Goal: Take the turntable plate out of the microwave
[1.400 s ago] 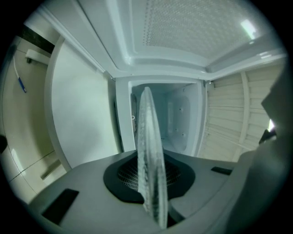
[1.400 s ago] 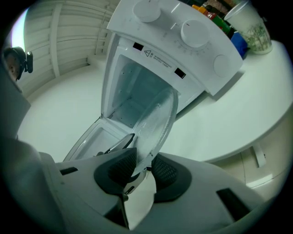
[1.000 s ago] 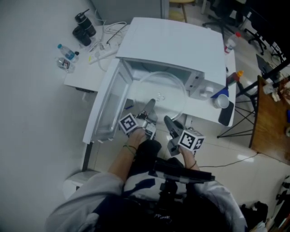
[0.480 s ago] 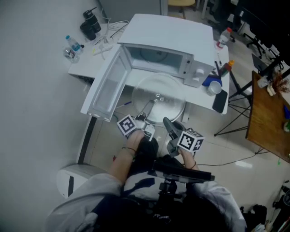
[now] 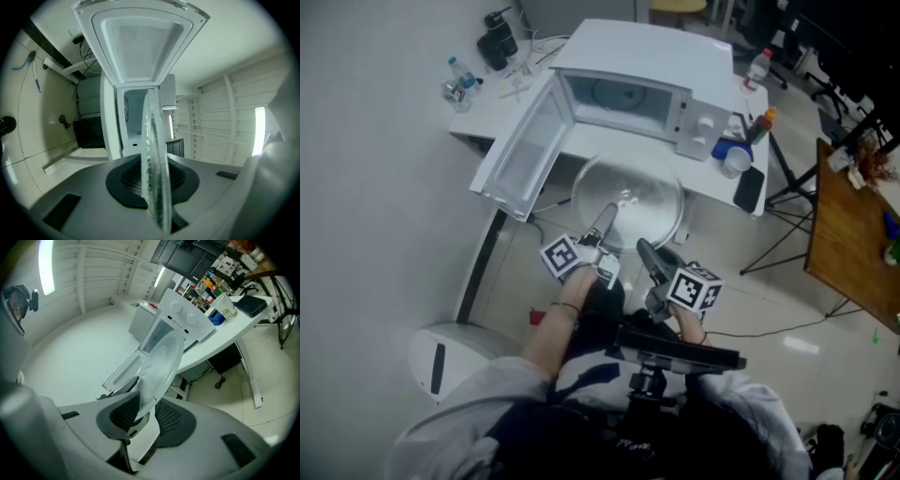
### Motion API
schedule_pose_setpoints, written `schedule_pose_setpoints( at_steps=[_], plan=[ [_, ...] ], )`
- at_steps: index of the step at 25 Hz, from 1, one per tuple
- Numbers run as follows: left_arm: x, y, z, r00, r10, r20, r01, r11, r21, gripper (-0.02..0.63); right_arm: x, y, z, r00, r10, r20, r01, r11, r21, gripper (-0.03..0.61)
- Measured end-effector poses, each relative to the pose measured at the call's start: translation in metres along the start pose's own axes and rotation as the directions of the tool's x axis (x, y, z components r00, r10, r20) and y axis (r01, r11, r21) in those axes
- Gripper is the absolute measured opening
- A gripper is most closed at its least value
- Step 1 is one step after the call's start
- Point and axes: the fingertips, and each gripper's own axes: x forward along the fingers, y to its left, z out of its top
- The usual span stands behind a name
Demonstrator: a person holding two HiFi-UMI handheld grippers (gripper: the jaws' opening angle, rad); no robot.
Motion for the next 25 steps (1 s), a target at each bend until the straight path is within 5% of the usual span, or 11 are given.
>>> schedule_pose_setpoints(
  at_steps=[25],
  plan=[
    [-0.034,-0.034,0.002,0.999,-0.032,0.042,0.031,0.999,0.045,0.043,-0.011,0.038,-0.016,0.997,0.076,-0.009,-0.076,0.996,-0.043,0.104]
  ],
)
